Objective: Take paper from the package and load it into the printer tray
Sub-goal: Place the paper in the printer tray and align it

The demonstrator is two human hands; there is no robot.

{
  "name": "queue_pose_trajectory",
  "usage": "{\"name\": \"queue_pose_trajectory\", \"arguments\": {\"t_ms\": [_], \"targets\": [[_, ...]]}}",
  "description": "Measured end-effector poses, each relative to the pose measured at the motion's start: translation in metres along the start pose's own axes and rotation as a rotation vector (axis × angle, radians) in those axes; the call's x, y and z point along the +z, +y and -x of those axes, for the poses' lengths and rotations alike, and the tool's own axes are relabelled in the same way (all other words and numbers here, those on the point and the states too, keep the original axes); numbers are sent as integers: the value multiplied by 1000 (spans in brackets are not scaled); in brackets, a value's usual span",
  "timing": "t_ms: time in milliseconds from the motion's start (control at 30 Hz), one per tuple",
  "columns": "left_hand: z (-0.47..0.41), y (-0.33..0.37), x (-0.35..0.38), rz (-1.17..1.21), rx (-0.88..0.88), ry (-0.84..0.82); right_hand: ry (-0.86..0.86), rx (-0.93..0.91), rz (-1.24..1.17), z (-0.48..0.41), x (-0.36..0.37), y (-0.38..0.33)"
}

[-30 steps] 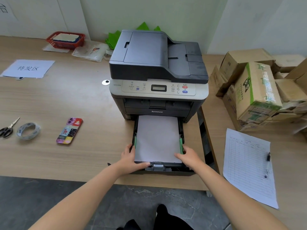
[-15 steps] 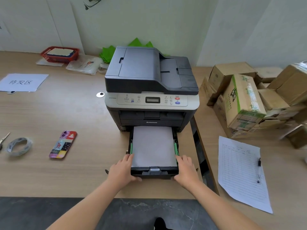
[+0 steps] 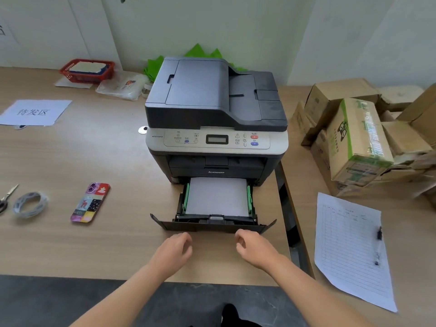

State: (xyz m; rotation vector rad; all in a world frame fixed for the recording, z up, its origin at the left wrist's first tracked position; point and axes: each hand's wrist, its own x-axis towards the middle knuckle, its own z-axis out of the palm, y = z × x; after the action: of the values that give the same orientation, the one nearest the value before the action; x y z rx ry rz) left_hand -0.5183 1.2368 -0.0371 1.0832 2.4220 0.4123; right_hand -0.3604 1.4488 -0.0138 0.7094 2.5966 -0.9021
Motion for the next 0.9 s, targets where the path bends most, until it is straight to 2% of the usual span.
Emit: {"name": "queue_pose_trajectory", "arguments": {"t_ms": [67,167,400,500,667,900], "targets": [[-8,1,1,47,-39,39,5,17,36,-8,1,7],[-24,10,-4,-32,-100,80,27,20,57,-18,0,10],[-67,28,-16,-160,-218,-30,57,106,5,-59,-21,2],[-90,38,-26,-149,-245,-89,55,125,24,-78,-37,2],[-124,43,-40,-27,-305,-51,71,158,48,-108,-61,1],[-142,33,-53,-9,-347,-1,-52,242,69,-140,-70,1]]}}
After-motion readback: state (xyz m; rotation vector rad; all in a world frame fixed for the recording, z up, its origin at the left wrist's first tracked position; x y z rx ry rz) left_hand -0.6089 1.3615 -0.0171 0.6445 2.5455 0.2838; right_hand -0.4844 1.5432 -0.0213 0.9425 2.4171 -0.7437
